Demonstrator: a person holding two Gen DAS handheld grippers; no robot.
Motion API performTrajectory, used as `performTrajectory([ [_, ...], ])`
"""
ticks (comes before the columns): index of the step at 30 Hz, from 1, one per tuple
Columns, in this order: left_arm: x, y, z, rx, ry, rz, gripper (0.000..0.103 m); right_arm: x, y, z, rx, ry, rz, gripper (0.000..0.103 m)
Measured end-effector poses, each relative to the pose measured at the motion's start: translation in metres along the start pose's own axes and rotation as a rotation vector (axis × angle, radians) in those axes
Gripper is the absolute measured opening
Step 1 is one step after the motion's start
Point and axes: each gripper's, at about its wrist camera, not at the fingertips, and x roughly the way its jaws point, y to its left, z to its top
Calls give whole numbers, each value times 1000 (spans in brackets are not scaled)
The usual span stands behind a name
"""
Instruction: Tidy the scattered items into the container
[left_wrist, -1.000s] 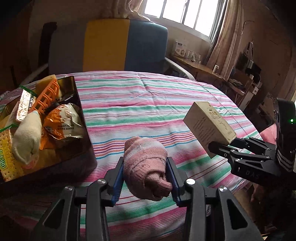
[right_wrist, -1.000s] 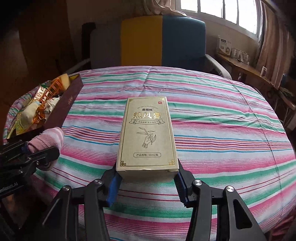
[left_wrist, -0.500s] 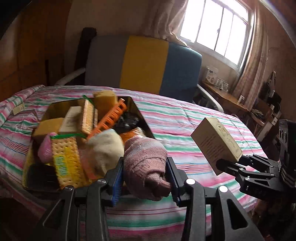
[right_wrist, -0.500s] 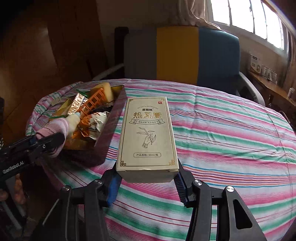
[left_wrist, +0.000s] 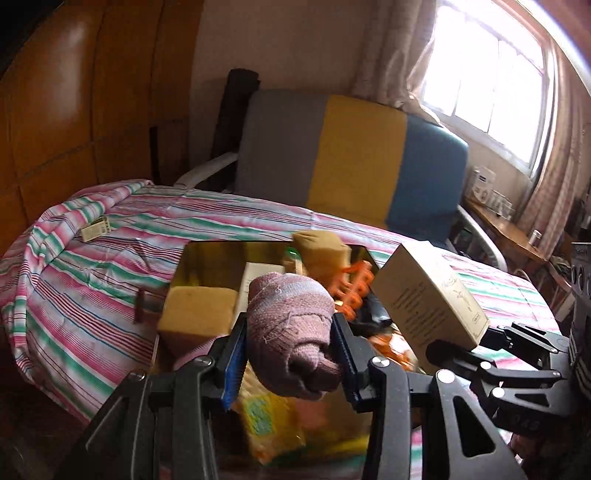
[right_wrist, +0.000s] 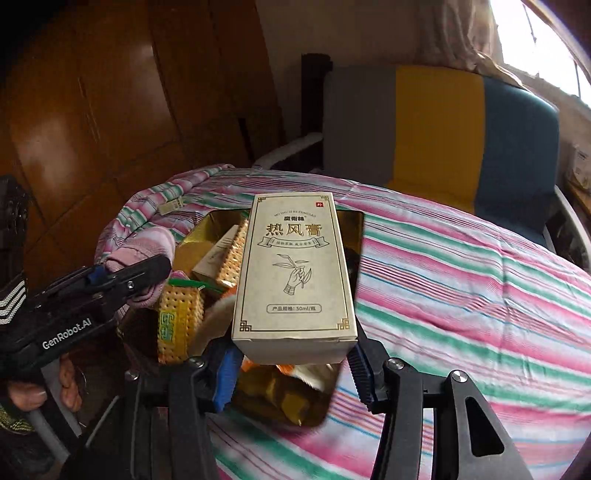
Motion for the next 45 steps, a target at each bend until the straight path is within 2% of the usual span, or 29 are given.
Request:
performTrajectory([
  [9, 49, 23, 9, -45, 74, 31, 43, 65, 4, 22, -3, 86, 35, 52],
  [17, 58, 25, 0, -63, 103, 31, 45, 75, 2, 18, 29, 120, 70, 54],
  [20, 57, 25, -2, -66, 103, 34, 46, 74, 5, 14, 27, 118, 66, 56],
  [22, 54, 24, -3, -63, 95, 42, 53, 70, 6, 14, 36, 115, 74, 59],
  [25, 54, 25, -3, -60, 103, 62, 57, 63, 7, 16, 36, 101, 80, 64],
  [30, 48, 28, -2, -78, 96, 86, 62, 54, 7, 15, 35, 88, 73, 64],
  [38, 26, 26, -5, -89, 64, 103, 64, 39, 8, 7, 59, 69, 59, 65],
  [45, 4, 15, -22, -101, 57, 142, 64, 21, 18, -6, 63, 41, 34, 66],
])
